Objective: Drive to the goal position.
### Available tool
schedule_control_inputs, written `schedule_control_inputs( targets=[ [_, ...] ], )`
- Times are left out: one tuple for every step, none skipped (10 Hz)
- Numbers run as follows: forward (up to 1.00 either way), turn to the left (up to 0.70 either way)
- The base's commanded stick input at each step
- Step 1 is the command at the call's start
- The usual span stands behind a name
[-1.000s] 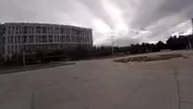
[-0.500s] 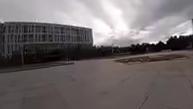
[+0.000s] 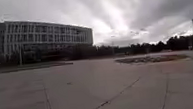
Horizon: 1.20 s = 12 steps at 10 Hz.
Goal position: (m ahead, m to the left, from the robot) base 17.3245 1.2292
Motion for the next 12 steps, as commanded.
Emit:
schedule_control_inputs(
  targets=[
    [0.70,-0.11],
    [0.70,-0.24],
    [0.70,-0.34],
    [0.70,-0.32],
    [0.70,0.00],
    [0.70,0.00],
    [0.70,0.00],
    [0.70,0.00],
    [0.70,0.00],
    [0.70,0.00],
    [0.70,0.00],
    [0.70,0.00]
  ],
)
